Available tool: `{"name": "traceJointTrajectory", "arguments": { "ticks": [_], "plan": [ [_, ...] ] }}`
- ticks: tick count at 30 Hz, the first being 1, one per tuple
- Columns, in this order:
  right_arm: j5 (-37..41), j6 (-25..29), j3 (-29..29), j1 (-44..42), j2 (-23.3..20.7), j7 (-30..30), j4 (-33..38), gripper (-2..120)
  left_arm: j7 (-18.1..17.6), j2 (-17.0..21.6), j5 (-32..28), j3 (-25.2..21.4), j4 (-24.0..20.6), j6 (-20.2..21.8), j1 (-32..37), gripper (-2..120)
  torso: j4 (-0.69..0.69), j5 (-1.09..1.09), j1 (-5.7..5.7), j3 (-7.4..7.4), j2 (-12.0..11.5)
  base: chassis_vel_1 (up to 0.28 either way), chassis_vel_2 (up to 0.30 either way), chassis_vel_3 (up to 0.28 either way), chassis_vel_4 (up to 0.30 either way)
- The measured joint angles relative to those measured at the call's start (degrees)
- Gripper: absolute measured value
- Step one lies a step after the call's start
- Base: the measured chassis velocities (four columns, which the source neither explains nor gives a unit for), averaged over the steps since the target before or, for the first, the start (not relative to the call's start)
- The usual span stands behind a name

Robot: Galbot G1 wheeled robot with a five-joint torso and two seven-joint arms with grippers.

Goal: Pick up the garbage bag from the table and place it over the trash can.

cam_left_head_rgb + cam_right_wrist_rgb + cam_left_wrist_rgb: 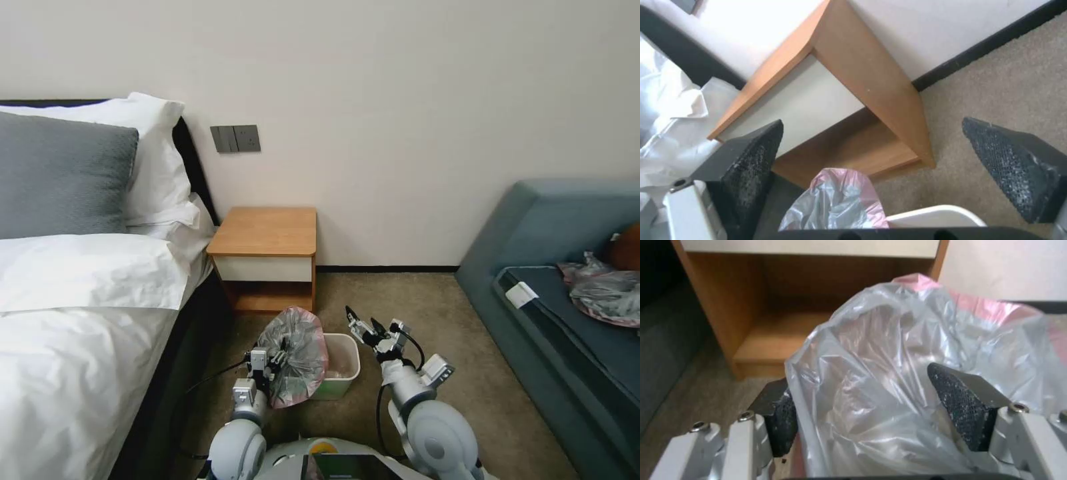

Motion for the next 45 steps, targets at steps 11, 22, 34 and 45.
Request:
{"name": "traceJointTrajectory", "arguments": {
  "ticks": [11,22,34,45],
  "plan": [
    [-1.08,0.74,0.43,-0.73,0.35,-0.29,0.04,100,-4.52,1.41,-3.64,2.51,-3.36,10.85,-2.64,60,-0.01,0.0,0.0,0.0,0.0,0.0,0.0,0.0,0.0],
    [-2.1,1.32,0.22,-1.16,1.33,-0.6,-0.75,100,-6.4,1.84,-9.83,2.79,-4.68,19.63,-6.17,64,-0.01,0.0,0.0,0.0,0.0,0.0,0.0,0.0,0.0],
    [-2.09,1.51,-0.1,-0.52,1.24,-1.96,-2.51,100,-7.76,1.55,-12.59,1.89,-3.88,22.91,-7.77,61,0.0,0.0,0.0,0.0,0.0,0.0,0.0,0.0,0.0],
    [-2.64,1.7,-0.94,-0.26,1.87,-2.5,-3.05,100,-7.74,1.52,-13.24,1.49,-1.93,23.59,-8.16,60,0.0,0.0,0.0,0.0,0.0,0.0,0.0,0.0,0.0]
  ]
}}
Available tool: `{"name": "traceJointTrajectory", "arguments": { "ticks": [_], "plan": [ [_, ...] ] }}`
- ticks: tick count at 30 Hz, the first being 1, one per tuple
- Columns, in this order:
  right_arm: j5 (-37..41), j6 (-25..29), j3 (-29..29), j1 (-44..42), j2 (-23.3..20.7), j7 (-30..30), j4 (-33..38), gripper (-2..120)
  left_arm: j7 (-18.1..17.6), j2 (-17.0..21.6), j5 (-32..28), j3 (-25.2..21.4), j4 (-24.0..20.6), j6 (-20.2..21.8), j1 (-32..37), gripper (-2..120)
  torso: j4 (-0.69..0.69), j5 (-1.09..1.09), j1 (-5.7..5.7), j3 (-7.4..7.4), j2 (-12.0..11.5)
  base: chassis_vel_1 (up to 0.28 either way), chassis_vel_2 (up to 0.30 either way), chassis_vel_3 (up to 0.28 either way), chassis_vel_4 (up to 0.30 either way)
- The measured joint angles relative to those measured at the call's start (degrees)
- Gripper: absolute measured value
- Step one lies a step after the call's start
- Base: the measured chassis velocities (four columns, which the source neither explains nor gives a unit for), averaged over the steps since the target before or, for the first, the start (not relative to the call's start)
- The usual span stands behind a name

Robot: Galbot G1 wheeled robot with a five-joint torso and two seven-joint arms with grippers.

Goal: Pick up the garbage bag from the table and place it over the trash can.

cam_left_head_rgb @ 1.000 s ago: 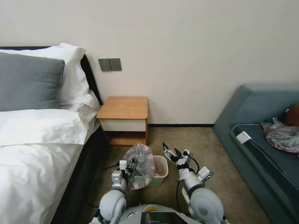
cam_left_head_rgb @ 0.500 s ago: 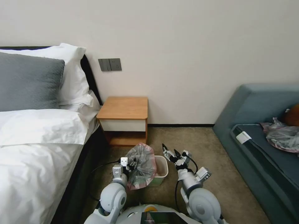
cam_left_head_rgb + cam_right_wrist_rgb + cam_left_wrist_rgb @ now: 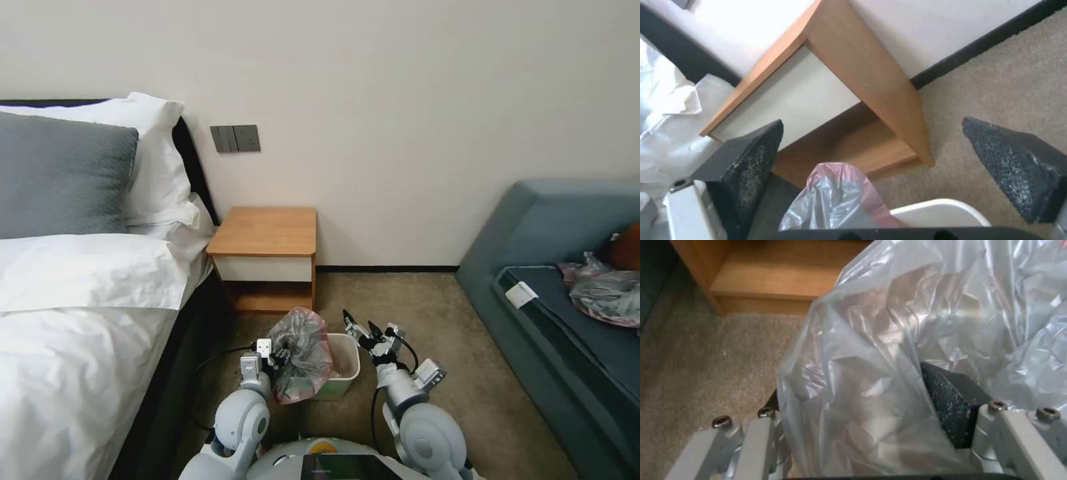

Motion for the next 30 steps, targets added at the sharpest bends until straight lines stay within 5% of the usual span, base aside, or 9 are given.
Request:
{"name": "traceJointTrajectory", "arguments": {
  "ticks": [7,17,20,22,30],
  "plan": [
    [-0.38,0.06,-0.04,0.01,-0.09,-0.11,0.08,100,0.14,-0.13,0.01,0.04,0.72,0.0,0.01,59,0.0,0.0,0.0,0.0,0.0,0.0,0.0,0.0,0.0],
    [-0.71,0.28,-0.02,-0.17,-0.23,-0.52,0.7,100,-0.65,-0.91,0.62,0.16,1.33,-1.34,0.5,27,0.0,0.01,0.0,0.0,0.0,0.0,0.0,0.0,0.0],
    [-0.79,0.29,-0.02,-0.16,-0.25,-0.64,1.38,100,-0.42,-1.01,0.48,0.24,1.31,-4.5,1.0,15,-0.01,-0.02,0.0,0.0,0.0,0.0,0.0,0.0,0.0],
    [-1.12,0.29,-0.02,-0.06,-0.42,-1.05,2.36,100,0.98,-1.02,1.45,0.04,1.42,-11.01,1.43,7,-0.01,0.0,0.0,0.0,0.0,0.0,0.0,0.0,0.0],
    [-2.81,-0.43,-0.53,0.79,-2.26,-3.83,6.21,100,5.36,-1.41,6.6,-1.46,0.29,-22.29,3.56,6,0.0,0.0,0.0,0.0,0.0,0.0,0.0,0.0,0.0]
  ]
}}
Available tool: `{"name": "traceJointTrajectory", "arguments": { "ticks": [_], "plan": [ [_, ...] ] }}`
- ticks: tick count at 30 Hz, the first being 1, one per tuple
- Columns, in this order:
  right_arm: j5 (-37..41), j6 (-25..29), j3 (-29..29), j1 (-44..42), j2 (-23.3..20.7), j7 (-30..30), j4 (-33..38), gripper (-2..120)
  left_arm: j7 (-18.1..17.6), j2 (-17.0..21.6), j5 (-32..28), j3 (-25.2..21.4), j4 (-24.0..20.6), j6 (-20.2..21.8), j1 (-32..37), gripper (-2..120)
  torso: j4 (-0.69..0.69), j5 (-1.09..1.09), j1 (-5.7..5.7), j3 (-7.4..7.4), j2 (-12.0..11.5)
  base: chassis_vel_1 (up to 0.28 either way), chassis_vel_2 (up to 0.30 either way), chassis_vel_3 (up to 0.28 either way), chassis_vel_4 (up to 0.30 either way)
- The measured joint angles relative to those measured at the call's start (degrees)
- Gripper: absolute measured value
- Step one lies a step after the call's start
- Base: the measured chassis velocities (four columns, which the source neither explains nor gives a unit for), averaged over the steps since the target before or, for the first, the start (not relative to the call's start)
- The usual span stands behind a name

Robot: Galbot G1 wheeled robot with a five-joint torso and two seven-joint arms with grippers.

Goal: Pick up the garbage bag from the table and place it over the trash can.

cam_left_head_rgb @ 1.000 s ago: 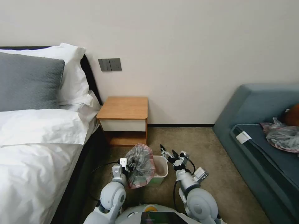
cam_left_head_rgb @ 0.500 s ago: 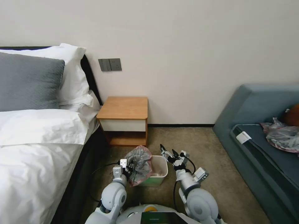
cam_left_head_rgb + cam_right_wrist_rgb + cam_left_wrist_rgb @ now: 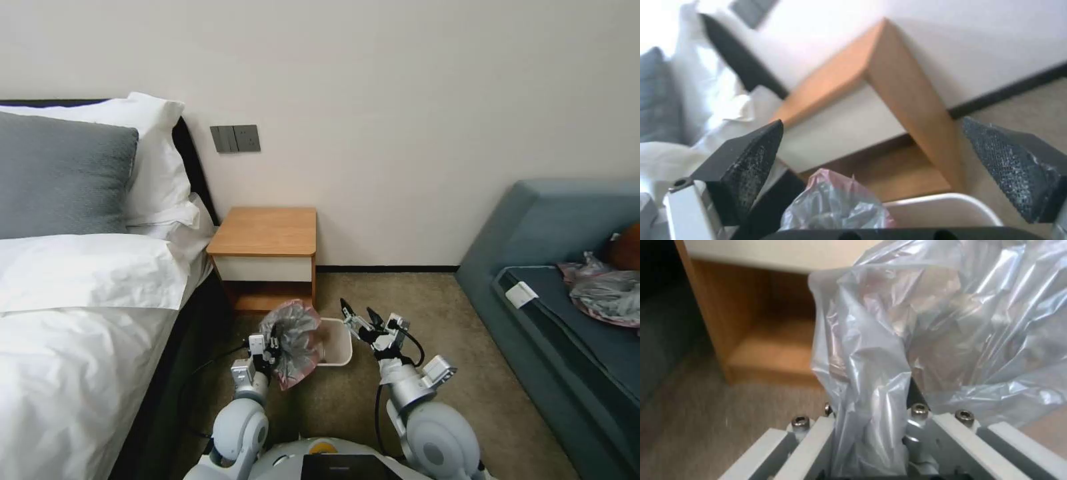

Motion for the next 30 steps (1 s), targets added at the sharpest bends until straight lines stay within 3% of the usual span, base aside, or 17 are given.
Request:
{"name": "traceJointTrajectory", "arguments": {
  "ticks": [1,8,12,19,30],
  "plan": [
    [0.0,0.0,0.0,0.0,0.0,0.0,0.0,100,0.0,0.0,0.0,0.0,0.0,0.0,0.0,6,0.0,0.0,0.0,0.0,0.0,0.0,0.0,0.0,0.0],
    [-7.19,-1.87,-1.14,0.85,-3.41,-7.87,1.48,100,2.54,-1.19,6.56,0.11,0.39,-11.14,1.1,6,0.0,0.01,0.0,0.0,0.0,0.0,0.0,0.0,0.0],
    [-10.75,-2.76,-1.51,0.79,-4.45,-11.91,0.69,100,2.79,-1.54,7.05,0.59,0.76,-14.05,1.12,6,0.0,0.0,0.0,0.0,0.0,0.0,0.0,0.0,0.0],
    [-14.53,-3.01,-3.71,2.6,-5.28,-13.6,-2.51,100,4.58,-1.46,7.87,0.55,0.71,-17.56,1.42,6,0.0,0.01,0.0,0.0,0.0,0.0,0.0,0.0,0.0],
    [-12.44,-2.76,-4.63,4.69,-3.23,-11.96,-6.29,100,6.17,-0.27,8.47,0.7,-0.44,-19.85,1.55,6,0.0,0.0,0.0,0.0,0.0,0.0,0.0,0.0,0.0]
  ]
}}
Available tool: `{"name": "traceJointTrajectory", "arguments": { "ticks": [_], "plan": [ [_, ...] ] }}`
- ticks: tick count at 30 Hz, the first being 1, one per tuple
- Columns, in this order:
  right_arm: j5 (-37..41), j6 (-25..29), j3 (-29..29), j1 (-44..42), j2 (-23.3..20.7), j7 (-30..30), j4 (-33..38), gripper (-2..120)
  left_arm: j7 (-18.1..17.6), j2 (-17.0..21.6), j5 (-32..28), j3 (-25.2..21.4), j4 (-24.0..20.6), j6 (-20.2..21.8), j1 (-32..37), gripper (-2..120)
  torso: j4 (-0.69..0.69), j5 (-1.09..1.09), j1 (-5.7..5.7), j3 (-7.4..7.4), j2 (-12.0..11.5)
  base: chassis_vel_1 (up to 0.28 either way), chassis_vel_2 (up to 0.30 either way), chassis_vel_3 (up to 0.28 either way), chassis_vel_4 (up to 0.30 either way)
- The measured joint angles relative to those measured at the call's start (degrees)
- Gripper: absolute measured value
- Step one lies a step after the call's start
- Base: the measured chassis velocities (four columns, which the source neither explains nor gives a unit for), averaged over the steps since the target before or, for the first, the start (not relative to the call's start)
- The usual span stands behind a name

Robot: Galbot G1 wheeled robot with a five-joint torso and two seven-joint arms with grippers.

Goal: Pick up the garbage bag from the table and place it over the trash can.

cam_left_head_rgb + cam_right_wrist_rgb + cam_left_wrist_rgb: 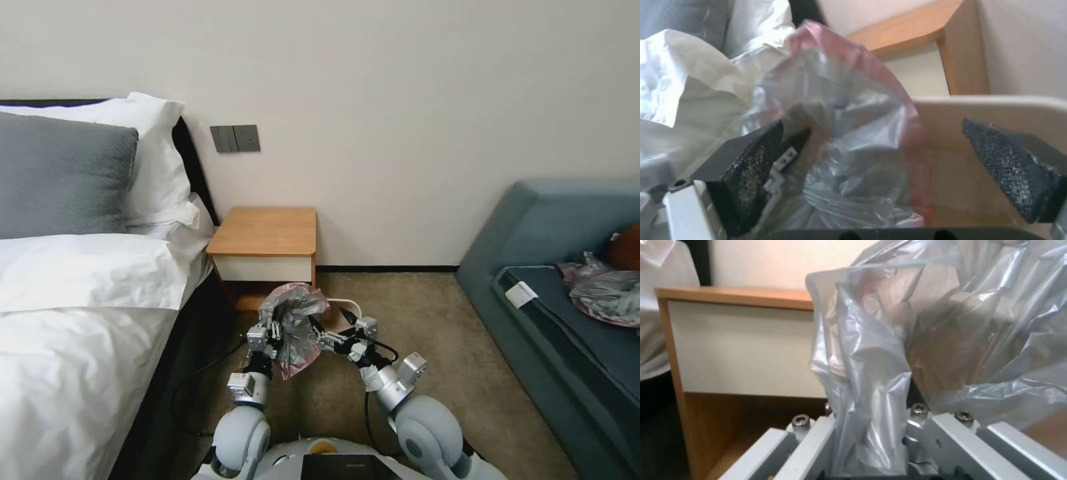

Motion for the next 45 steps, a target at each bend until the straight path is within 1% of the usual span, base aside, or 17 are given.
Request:
{"name": "traceJointTrajectory", "arguments": {
  "ticks": [11,14,15,16,18,20,22,23,25,27,28,31,32,34,36,37,45],
  "plan": [
    [0.86,0.43,-0.71,2.51,1.1,0.33,-3.56,96,1.26,0.52,-0.03,-0.09,-1.02,-0.49,0.31,6,0.0,0.0,0.0,0.0,0.0,0.0,0.0,0.0,0.0],
    [0.86,0.66,-0.8,3.17,1.26,0.3,-4.44,82,1.91,0.73,-0.11,-0.08,-1.37,-0.55,0.52,6,0.0,0.0,0.0,0.0,0.0,0.0,0.0,0.0,0.0],
    [0.86,0.66,-0.8,3.17,1.26,0.3,-4.44,82,1.91,0.73,-0.11,-0.08,-1.37,-0.55,0.52,6,0.0,0.0,0.0,0.0,0.0,0.0,0.0,0.0,0.0],
    [0.86,0.76,-0.86,3.44,1.29,0.26,-4.65,74,2.05,0.84,-0.2,-0.08,-1.52,-0.56,0.57,6,0.0,0.0,0.0,0.0,0.0,0.0,0.0,0.0,0.0],
    [0.87,0.79,-0.9,3.58,1.29,0.21,-4.74,71,2.17,0.88,-0.26,-0.09,-1.58,-0.56,0.58,6,0.0,0.0,0.0,0.0,0.0,0.0,0.0,0.0,0.0],
    [0.86,0.85,-1.04,4.0,1.33,-0.02,-5.02,59,2.56,0.98,-0.53,-0.14,-1.72,-0.55,0.65,6,0.0,0.0,0.0,0.0,0.0,0.0,0.0,0.0,0.0],
    [0.87,0.86,-1.08,4.13,1.38,-0.03,-5.11,56,2.72,1.0,-0.65,-0.14,-1.78,-0.55,0.68,6,0.0,0.0,0.0,0.0,0.0,0.0,0.0,0.0,0.0],
    [0.88,0.89,-1.13,4.41,1.46,-0.04,-5.29,47,2.94,0.99,-0.78,-0.15,-1.85,-0.55,0.76,6,0.0,0.0,0.0,0.0,0.0,0.0,0.0,0.0,0.0],
    [0.88,0.92,-1.14,4.49,1.47,-0.04,-5.35,44,3.02,0.99,-0.83,-0.14,-1.88,-0.56,0.78,6,0.0,0.0,0.0,0.0,0.0,0.0,0.0,0.0,0.0],
    [0.88,0.98,-1.19,4.55,1.47,-0.05,-5.39,34,3.1,0.94,-1.03,-0.12,-1.9,-0.56,0.78,6,0.0,0.0,0.0,0.0,0.0,0.0,0.0,0.0,0.0],
    [0.88,0.98,-1.19,4.55,1.47,-0.05,-5.39,34,3.1,0.94,-1.03,-0.12,-1.9,-0.56,0.78,6,0.0,0.0,0.0,0.0,0.0,0.0,0.0,0.0,0.0],
    [0.88,1.0,-1.2,4.48,1.34,-0.08,-5.37,21,3.11,0.81,-1.36,-0.1,-1.9,-0.49,0.74,6,0.0,0.0,0.0,0.0,0.0,0.0,0.0,0.0,0.0],
    [0.88,1.0,-1.2,4.48,1.34,-0.08,-5.37,21,3.11,0.81,-1.36,-0.1,-1.9,-0.49,0.74,6,0.0,0.0,0.0,0.0,0.0,0.0,0.0,0.0,0.0],
    [0.87,1.07,-1.21,4.42,1.17,-0.15,-5.15,10,2.95,0.67,-1.81,-0.11,-1.9,-0.19,0.7,6,0.0,0.0,0.0,0.0,0.0,0.0,0.0,0.0,0.0],
    [0.86,1.08,-1.23,4.42,1.12,-0.16,-5.05,7,2.85,0.65,-1.97,-0.13,-1.91,-0.07,0.69,6,0.0,0.0,0.0,0.0,0.0,0.0,0.0,0.0,0.0],
    [0.78,1.11,-1.3,4.42,1.01,-0.21,-4.88,0,2.68,0.62,-2.24,-0.19,-1.93,0.21,0.69,6,0.0,0.0,0.0,0.0,0.0,0.0,0.0,0.0,0.0],
    [-0.09,1.65,-1.48,4.18,0.59,-0.25,-3.61,0,1.77,0.36,-2.88,-0.74,-1.52,0.77,0.5,6,0.0,0.0,0.0,0.0,0.0,0.0,0.0,0.0,0.0]
  ]
}}
